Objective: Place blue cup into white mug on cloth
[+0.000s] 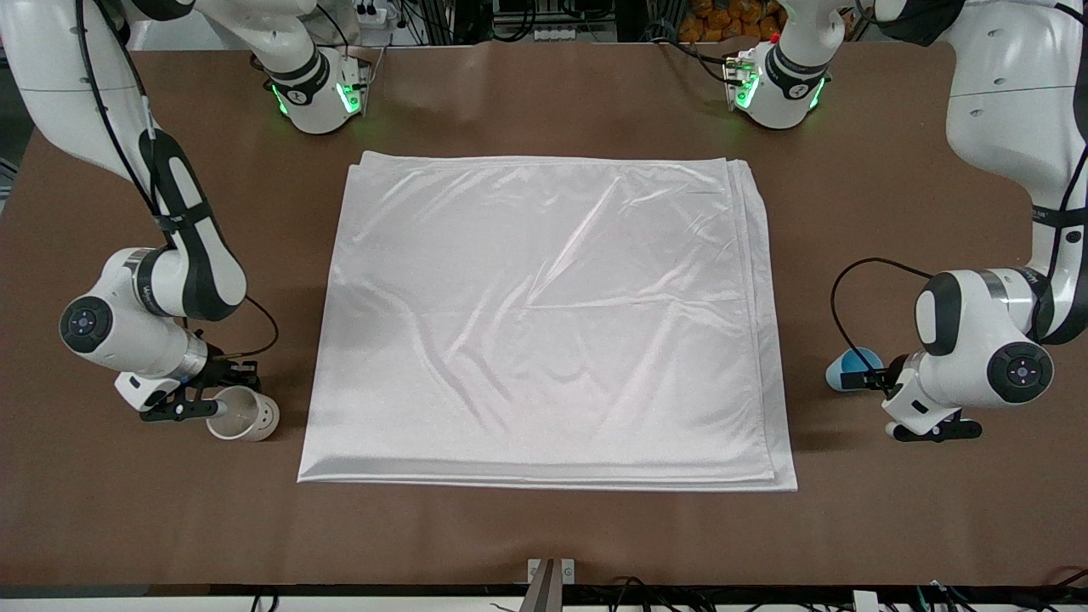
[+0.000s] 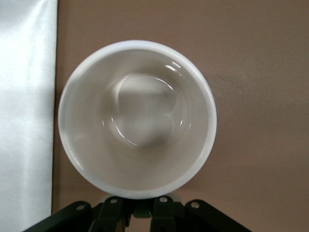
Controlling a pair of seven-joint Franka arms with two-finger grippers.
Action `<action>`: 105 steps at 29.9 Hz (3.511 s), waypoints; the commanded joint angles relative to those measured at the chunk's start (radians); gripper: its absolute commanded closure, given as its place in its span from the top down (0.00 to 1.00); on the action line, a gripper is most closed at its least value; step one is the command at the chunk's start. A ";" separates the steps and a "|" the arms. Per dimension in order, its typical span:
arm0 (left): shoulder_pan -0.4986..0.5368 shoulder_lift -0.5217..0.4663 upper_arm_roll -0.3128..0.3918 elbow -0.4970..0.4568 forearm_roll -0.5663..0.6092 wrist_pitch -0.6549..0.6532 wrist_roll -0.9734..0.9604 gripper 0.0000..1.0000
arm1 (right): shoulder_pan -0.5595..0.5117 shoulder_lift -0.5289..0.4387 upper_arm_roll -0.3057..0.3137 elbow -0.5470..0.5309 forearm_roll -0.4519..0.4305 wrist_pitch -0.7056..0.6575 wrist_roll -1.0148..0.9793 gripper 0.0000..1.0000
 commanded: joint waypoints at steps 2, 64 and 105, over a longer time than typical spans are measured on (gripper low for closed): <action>0.003 0.006 0.002 0.017 0.022 -0.008 0.016 1.00 | -0.002 -0.037 0.028 0.017 0.014 -0.035 -0.007 0.00; -0.030 -0.124 -0.059 0.043 -0.154 -0.132 -0.216 0.00 | 0.850 0.097 0.062 0.267 -0.015 -0.090 0.889 0.00; -0.392 -0.118 -0.284 0.069 -0.182 -0.129 -0.947 0.00 | 0.818 -0.214 0.060 0.287 -0.081 -0.492 0.972 1.00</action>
